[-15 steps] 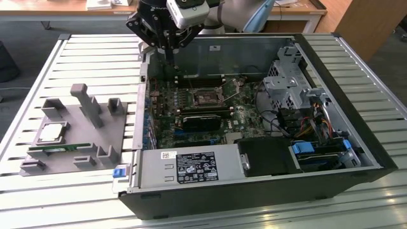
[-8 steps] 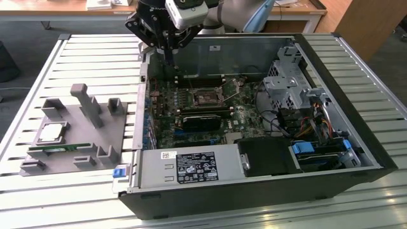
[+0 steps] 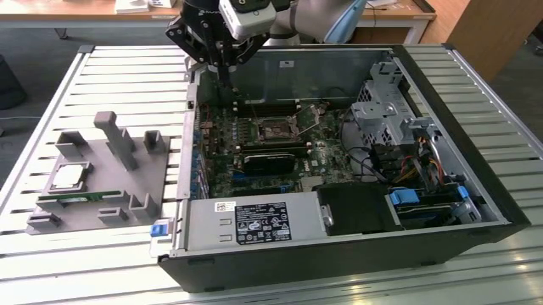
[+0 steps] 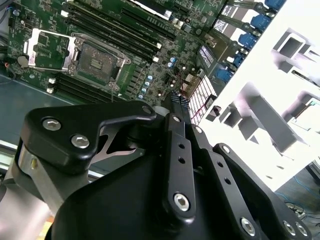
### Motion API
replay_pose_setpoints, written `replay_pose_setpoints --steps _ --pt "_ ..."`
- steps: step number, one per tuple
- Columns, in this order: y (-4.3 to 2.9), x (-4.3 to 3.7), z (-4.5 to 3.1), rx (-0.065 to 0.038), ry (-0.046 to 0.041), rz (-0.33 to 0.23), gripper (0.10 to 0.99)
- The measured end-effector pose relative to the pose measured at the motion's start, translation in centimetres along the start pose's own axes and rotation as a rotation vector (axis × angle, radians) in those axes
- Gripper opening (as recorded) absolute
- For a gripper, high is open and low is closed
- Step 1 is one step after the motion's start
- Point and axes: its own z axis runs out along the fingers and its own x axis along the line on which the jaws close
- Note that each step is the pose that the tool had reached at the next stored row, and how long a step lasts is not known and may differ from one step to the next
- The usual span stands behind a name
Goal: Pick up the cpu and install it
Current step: 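Reach for the cpu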
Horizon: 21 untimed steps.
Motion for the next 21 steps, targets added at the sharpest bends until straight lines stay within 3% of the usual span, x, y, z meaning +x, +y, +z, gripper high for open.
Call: replay_pose_setpoints --steps 21 --pt "-0.05 0.54 0.14 0.000 0.0040 0.000 0.106"
